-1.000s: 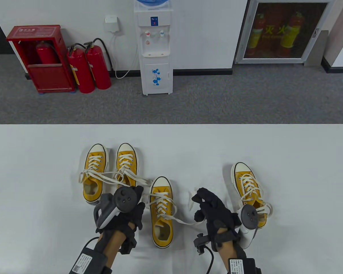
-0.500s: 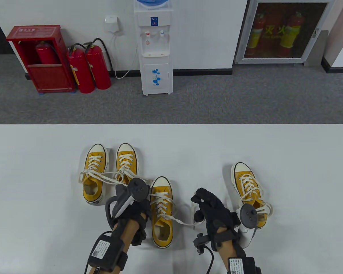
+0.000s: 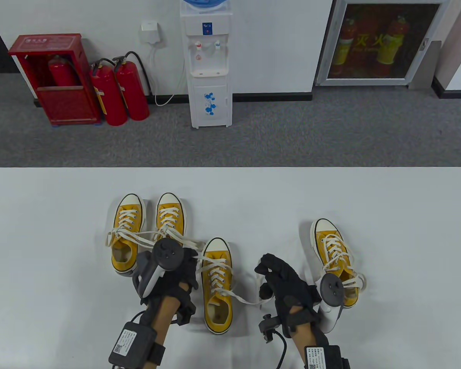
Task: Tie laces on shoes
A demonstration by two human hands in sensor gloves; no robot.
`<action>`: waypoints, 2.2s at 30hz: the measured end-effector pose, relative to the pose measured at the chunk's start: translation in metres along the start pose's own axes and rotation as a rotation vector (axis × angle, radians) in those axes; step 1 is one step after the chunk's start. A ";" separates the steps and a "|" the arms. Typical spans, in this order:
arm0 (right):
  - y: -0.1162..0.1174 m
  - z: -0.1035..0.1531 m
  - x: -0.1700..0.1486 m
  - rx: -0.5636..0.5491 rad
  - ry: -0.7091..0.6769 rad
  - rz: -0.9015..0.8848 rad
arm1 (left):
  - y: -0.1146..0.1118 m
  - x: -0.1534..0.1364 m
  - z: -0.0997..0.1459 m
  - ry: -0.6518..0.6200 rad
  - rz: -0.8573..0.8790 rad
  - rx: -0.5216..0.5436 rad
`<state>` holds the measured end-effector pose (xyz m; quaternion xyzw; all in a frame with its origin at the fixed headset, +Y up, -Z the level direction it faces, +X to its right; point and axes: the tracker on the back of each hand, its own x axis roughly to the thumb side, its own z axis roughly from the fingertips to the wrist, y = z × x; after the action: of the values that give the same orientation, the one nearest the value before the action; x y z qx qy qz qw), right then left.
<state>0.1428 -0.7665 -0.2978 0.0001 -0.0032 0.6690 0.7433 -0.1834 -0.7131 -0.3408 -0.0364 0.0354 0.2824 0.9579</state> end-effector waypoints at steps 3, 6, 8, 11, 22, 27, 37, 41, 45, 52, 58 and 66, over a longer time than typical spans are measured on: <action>0.000 -0.001 0.001 0.000 -0.005 0.004 | 0.015 0.001 0.006 -0.030 0.068 0.043; -0.001 -0.001 0.001 0.005 -0.011 0.009 | 0.022 0.006 0.012 -0.064 0.104 0.052; -0.001 -0.002 0.002 0.018 -0.020 0.031 | 0.025 0.011 0.015 -0.091 0.118 0.053; -0.002 -0.003 0.003 0.026 -0.031 0.039 | 0.028 0.018 0.019 -0.122 0.173 0.057; 0.007 -0.007 0.023 0.148 -0.115 0.095 | 0.024 0.051 0.038 -0.283 0.482 -0.131; 0.023 -0.010 0.027 0.242 -0.138 0.159 | 0.023 0.058 0.043 -0.315 0.597 -0.194; 0.060 -0.008 0.025 0.382 -0.189 0.226 | 0.025 0.069 0.053 -0.386 0.796 -0.345; 0.068 -0.005 0.026 0.378 -0.217 0.187 | 0.026 0.070 0.055 -0.392 0.840 -0.361; 0.071 -0.004 0.024 0.360 -0.204 0.134 | 0.029 0.066 0.053 -0.380 0.842 -0.328; 0.069 -0.004 0.019 0.378 -0.152 0.100 | 0.033 0.046 0.042 -0.293 0.850 -0.227; 0.067 -0.002 0.018 0.387 -0.144 0.079 | 0.013 0.017 0.022 -0.139 0.936 -0.246; 0.060 -0.001 0.022 0.357 -0.163 0.054 | -0.014 0.006 0.010 -0.079 0.842 -0.323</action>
<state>0.0857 -0.7386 -0.2994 0.1860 0.0552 0.6765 0.7104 -0.1705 -0.7204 -0.3305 -0.1570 -0.0338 0.6507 0.7421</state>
